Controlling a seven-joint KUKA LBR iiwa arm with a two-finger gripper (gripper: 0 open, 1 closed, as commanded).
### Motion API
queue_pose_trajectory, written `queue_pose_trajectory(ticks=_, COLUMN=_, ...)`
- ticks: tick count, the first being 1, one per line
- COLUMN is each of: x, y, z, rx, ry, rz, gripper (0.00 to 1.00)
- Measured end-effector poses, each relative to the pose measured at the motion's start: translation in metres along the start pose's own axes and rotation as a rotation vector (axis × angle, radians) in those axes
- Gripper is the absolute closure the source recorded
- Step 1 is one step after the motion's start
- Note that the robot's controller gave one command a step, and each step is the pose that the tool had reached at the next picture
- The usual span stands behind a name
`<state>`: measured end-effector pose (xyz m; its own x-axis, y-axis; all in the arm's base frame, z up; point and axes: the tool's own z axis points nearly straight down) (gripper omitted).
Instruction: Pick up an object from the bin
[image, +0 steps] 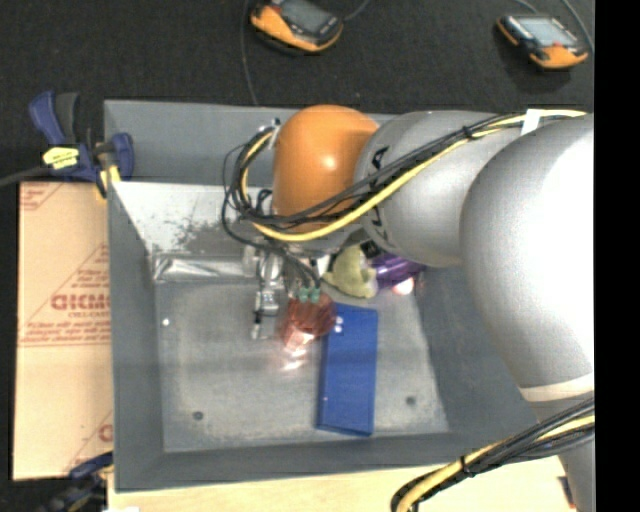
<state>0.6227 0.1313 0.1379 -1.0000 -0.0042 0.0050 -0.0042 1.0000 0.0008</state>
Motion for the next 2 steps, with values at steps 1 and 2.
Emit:
queue_pose_trajectory(ticks=1, x=-0.002, y=-0.001, z=-0.005, rx=-0.001, ry=-0.008, rz=0.003, gripper=0.0)
queue_pose_trajectory(ticks=2, x=-0.005, y=-0.023, z=0.023, rx=0.0, ry=-0.009, rz=-0.073, gripper=0.0)
